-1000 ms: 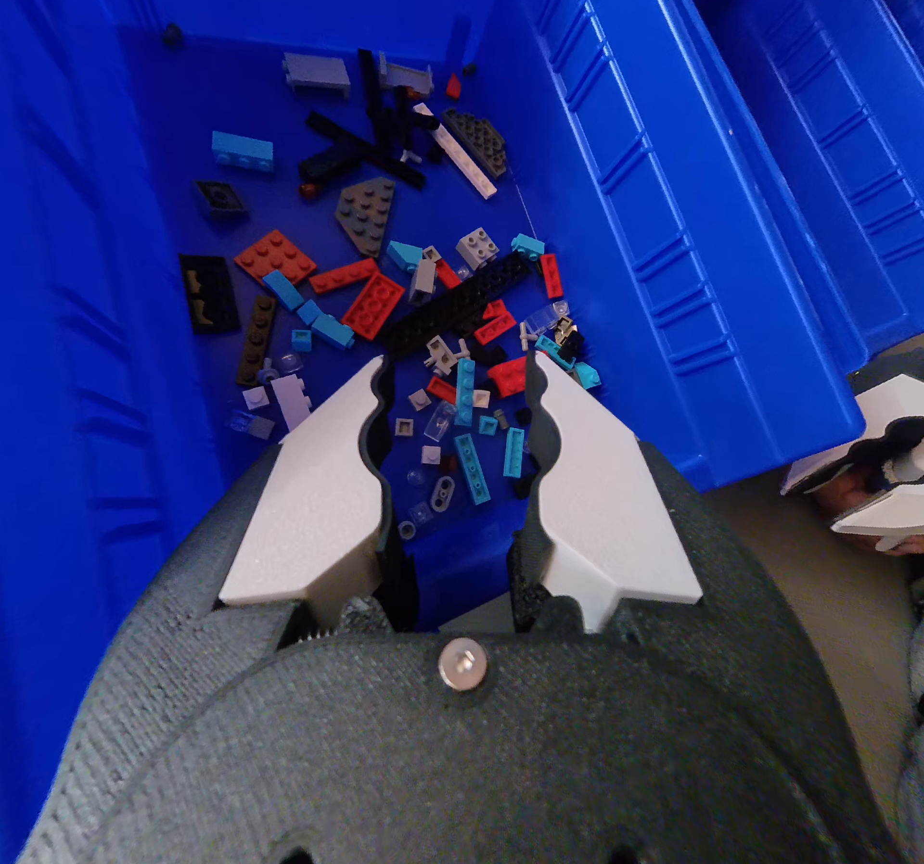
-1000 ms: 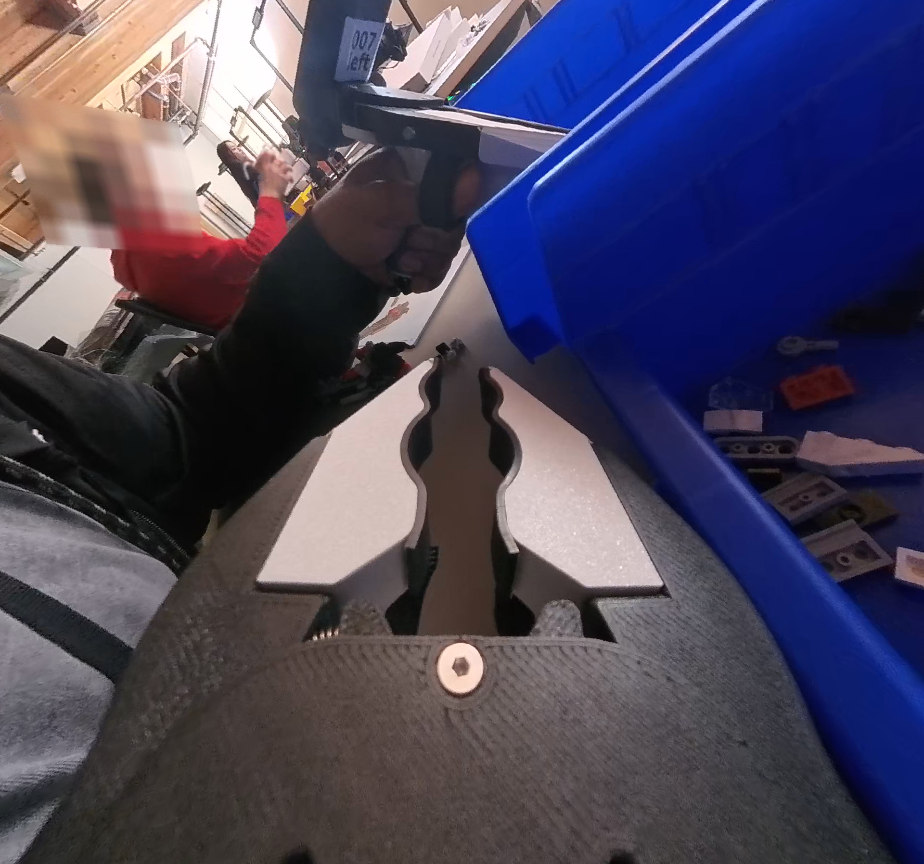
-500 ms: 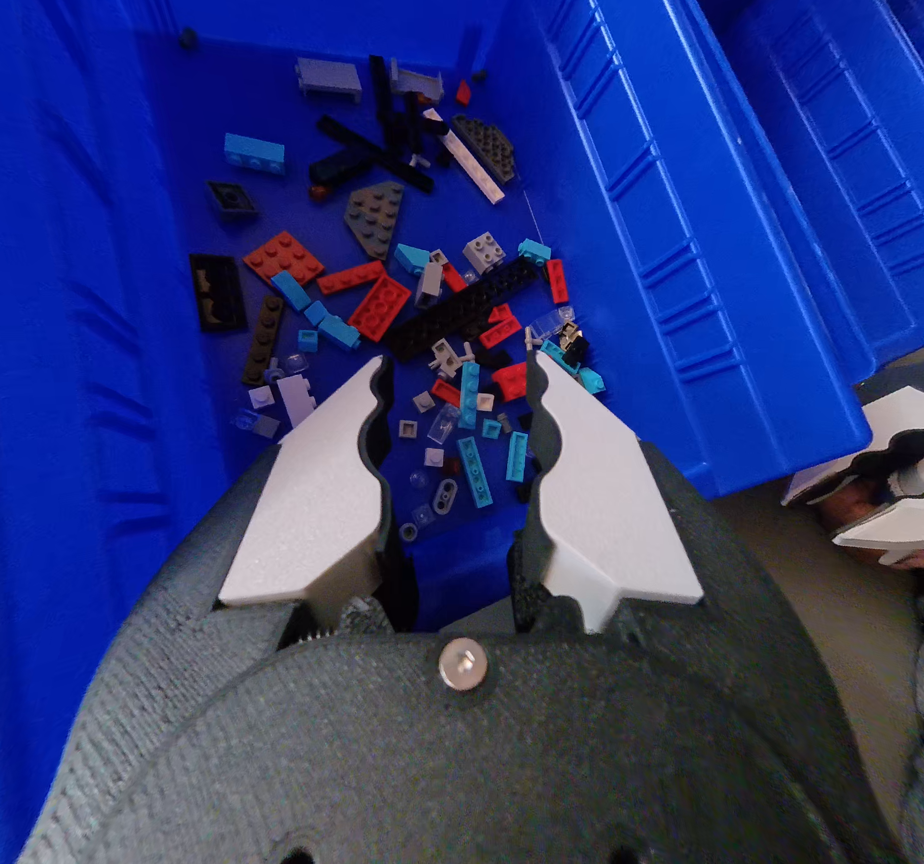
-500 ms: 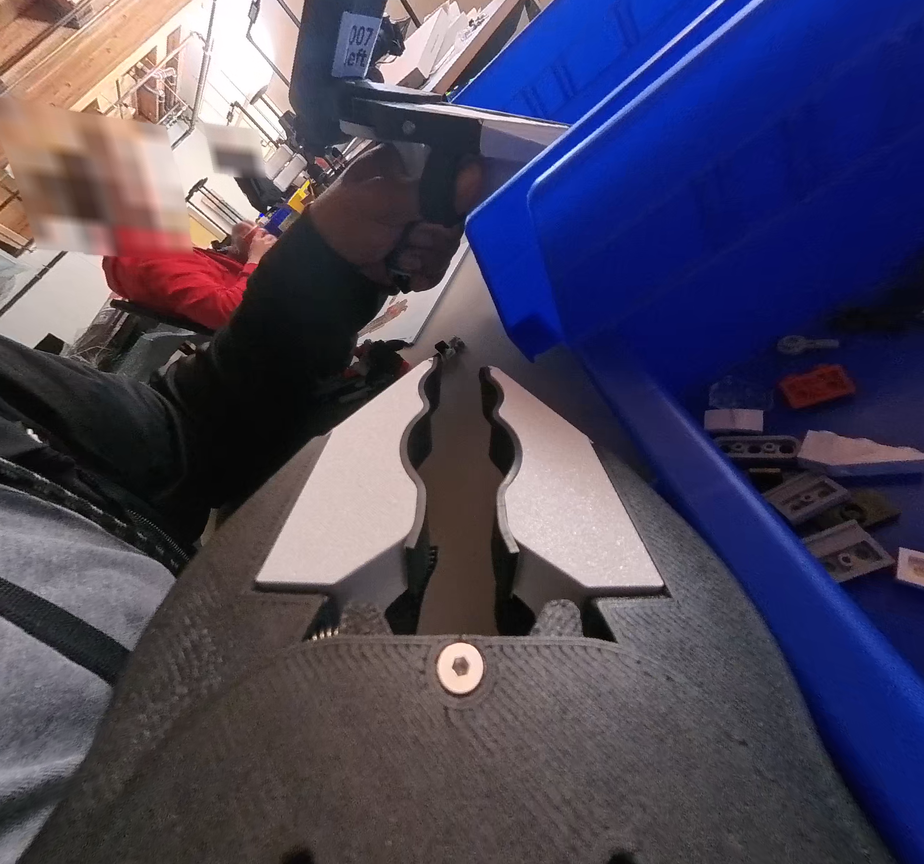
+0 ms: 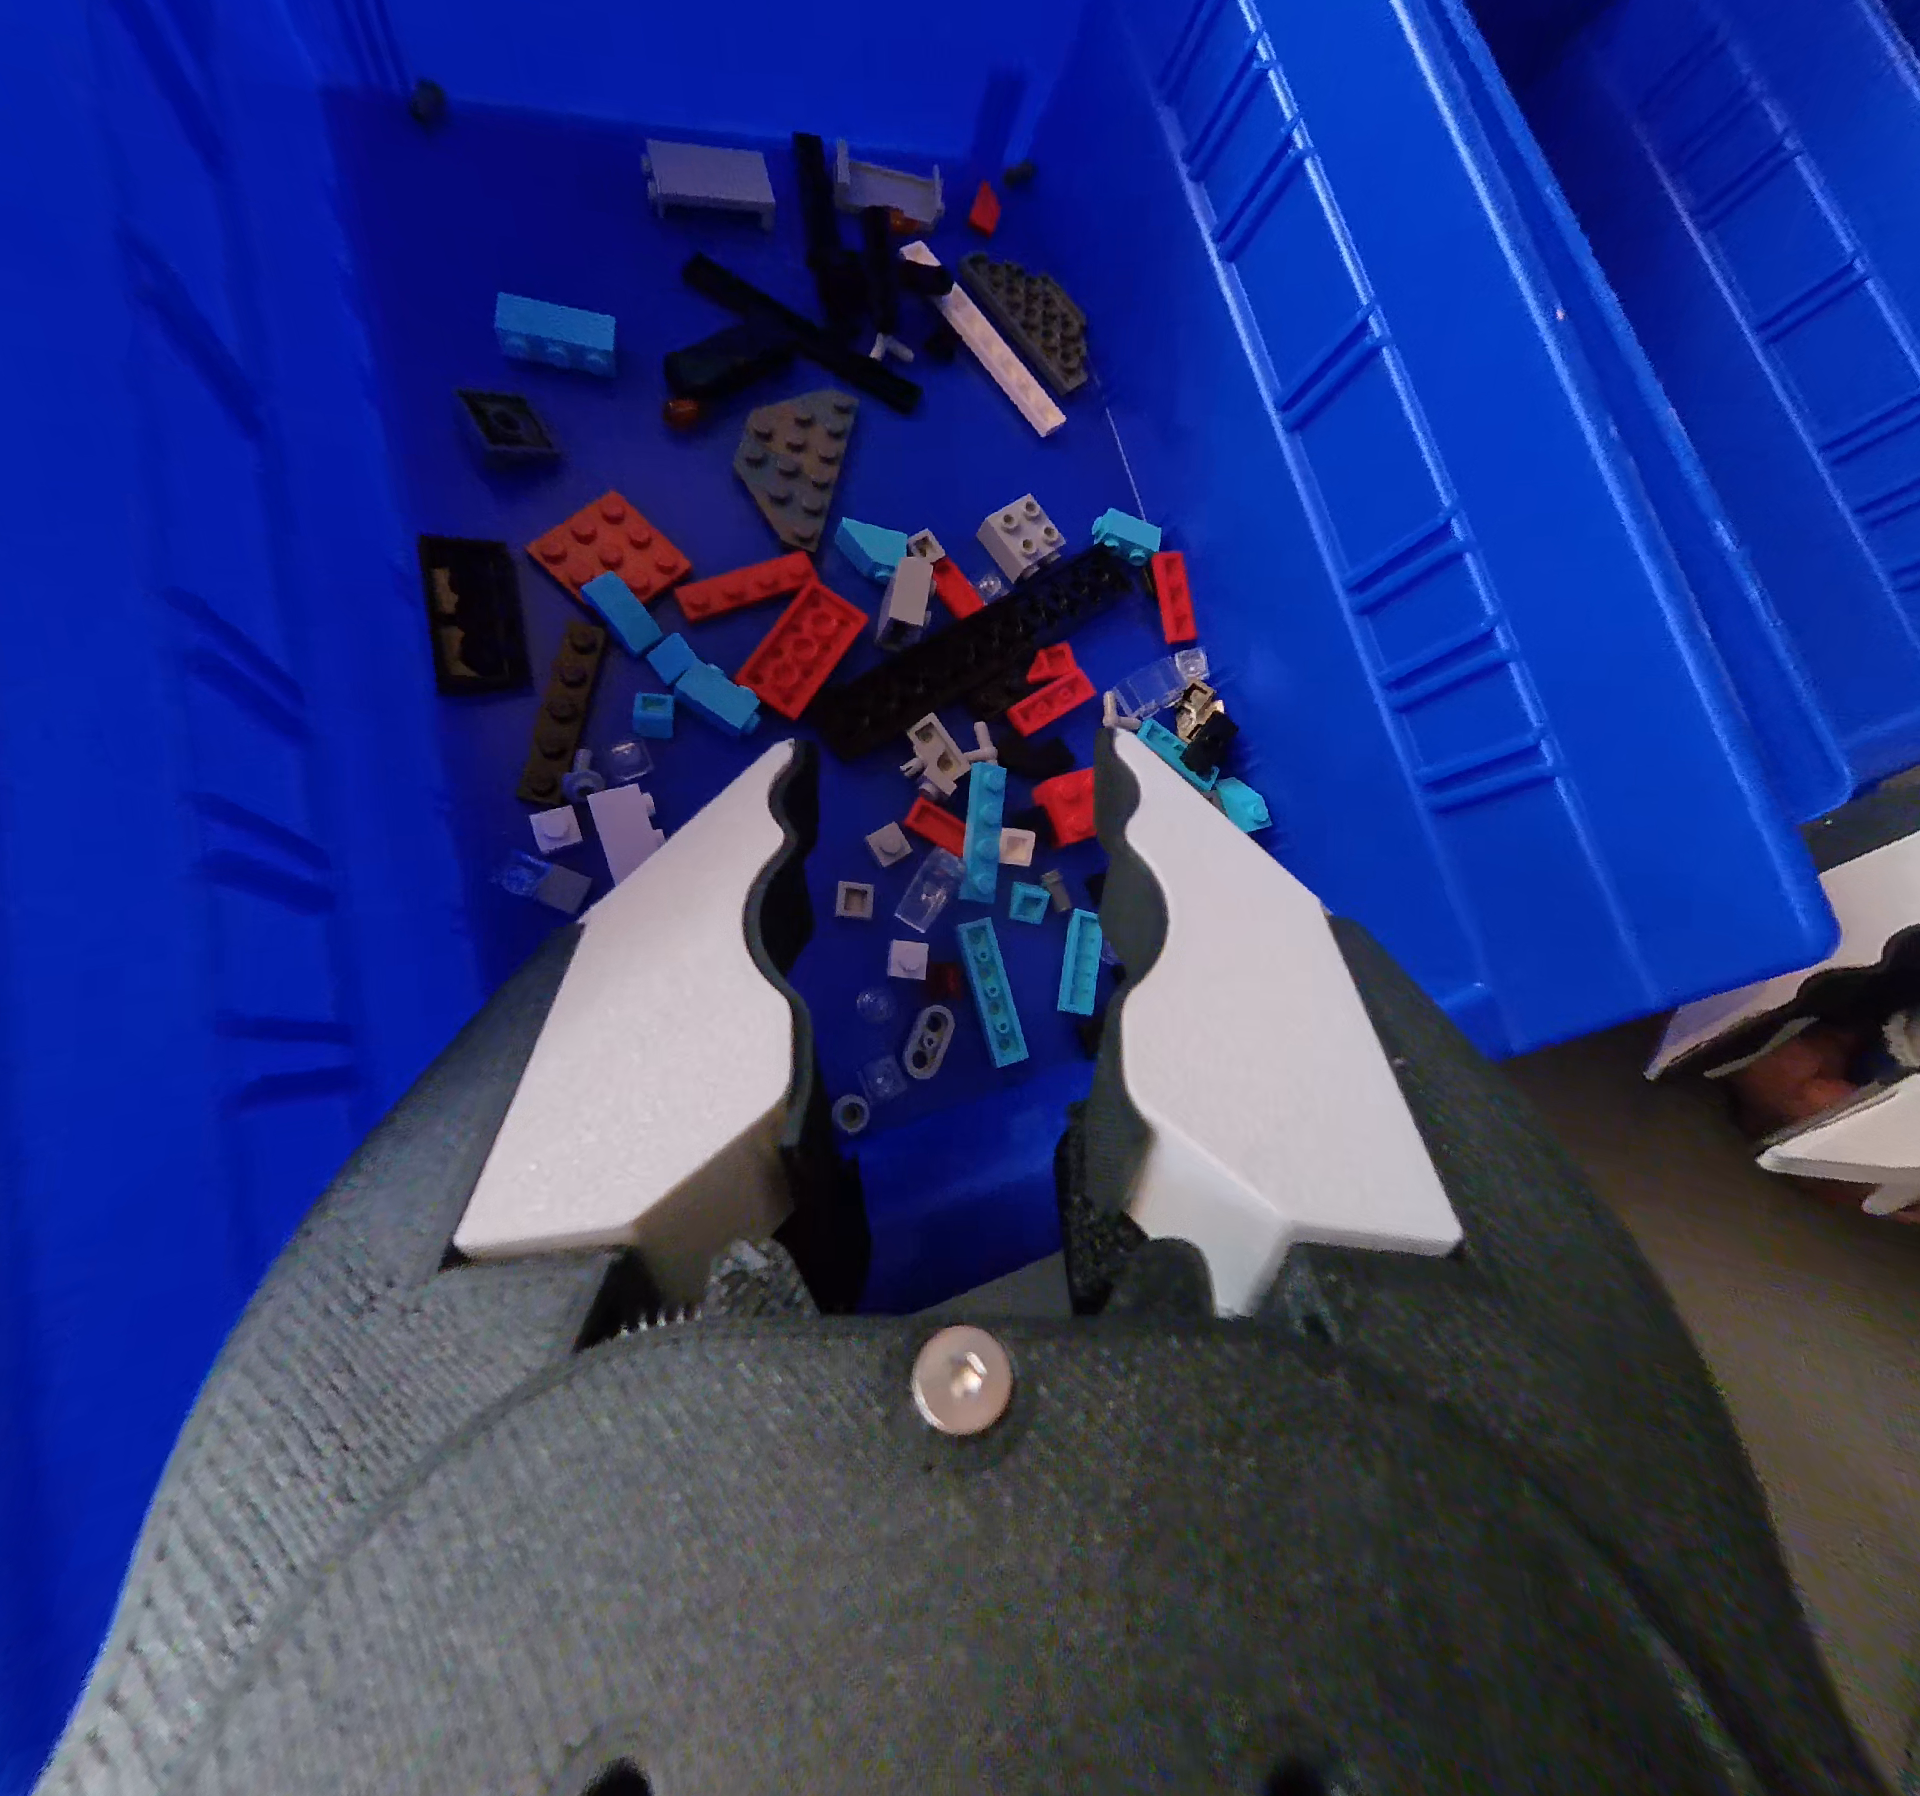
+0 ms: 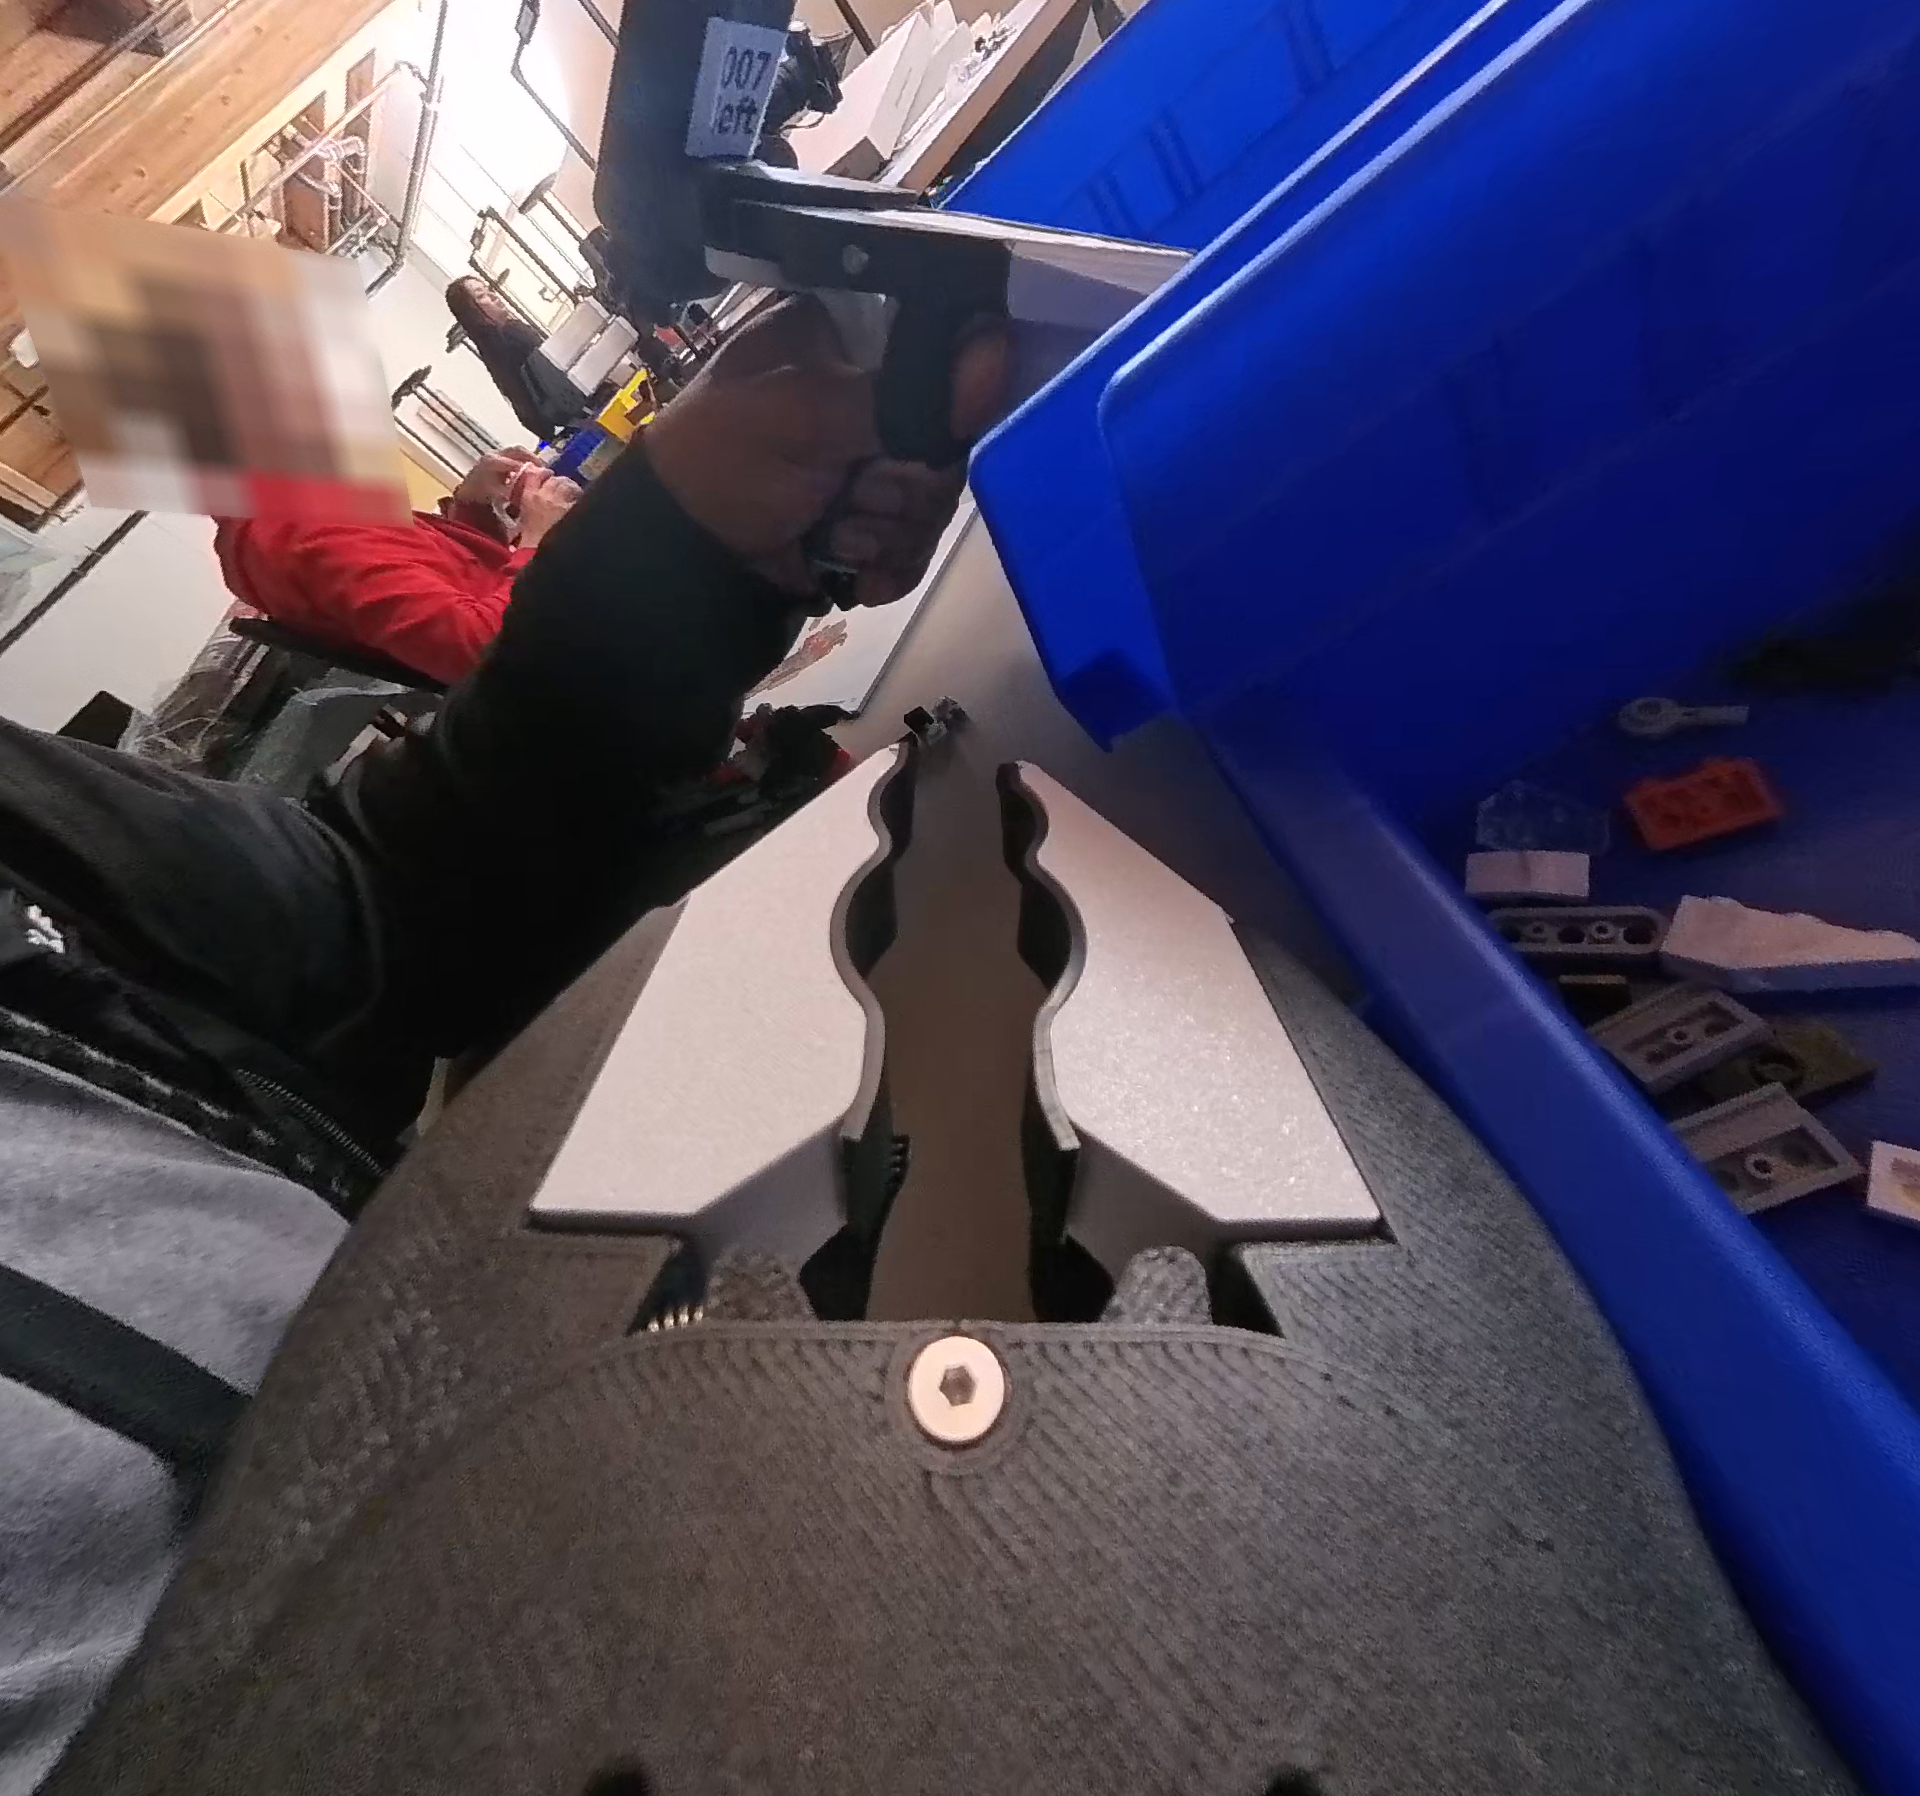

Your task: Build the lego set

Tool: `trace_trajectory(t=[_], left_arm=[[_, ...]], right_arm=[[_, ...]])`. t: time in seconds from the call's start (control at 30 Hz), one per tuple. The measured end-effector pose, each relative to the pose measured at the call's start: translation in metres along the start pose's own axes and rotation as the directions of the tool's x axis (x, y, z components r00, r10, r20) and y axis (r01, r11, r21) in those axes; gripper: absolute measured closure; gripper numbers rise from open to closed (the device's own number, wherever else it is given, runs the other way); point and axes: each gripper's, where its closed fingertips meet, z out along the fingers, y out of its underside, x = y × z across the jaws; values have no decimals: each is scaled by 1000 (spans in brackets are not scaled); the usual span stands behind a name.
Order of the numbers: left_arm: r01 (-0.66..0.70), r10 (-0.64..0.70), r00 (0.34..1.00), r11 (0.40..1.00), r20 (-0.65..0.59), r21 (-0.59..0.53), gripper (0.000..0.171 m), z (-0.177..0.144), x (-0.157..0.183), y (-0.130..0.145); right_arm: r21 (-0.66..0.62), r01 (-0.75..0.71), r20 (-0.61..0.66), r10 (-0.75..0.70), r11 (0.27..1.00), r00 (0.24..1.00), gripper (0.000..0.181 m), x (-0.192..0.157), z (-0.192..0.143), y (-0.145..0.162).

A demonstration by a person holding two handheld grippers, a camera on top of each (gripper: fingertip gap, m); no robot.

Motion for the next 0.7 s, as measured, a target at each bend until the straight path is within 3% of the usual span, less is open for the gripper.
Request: trace_trajectory(t=[0.2, 0.33, 0.7], left_arm=[[-69, 71, 996, 997, 57, -37, 119, 0, 1, -3], [-92, 90, 993, 995, 71, 34, 119, -19, 14, -24], [-87, 82, 996, 980, 35, 182, 120, -34, 93, -41]], right_arm=[[8, -5, 9, 5, 1000, 1000, 163, -1, -1, -1], [8, -5, 8, 5, 1000, 1000, 162, 0, -5, 0], [50, 27, -12, -26, 998, 1000, 159, 7, -42, -3]])
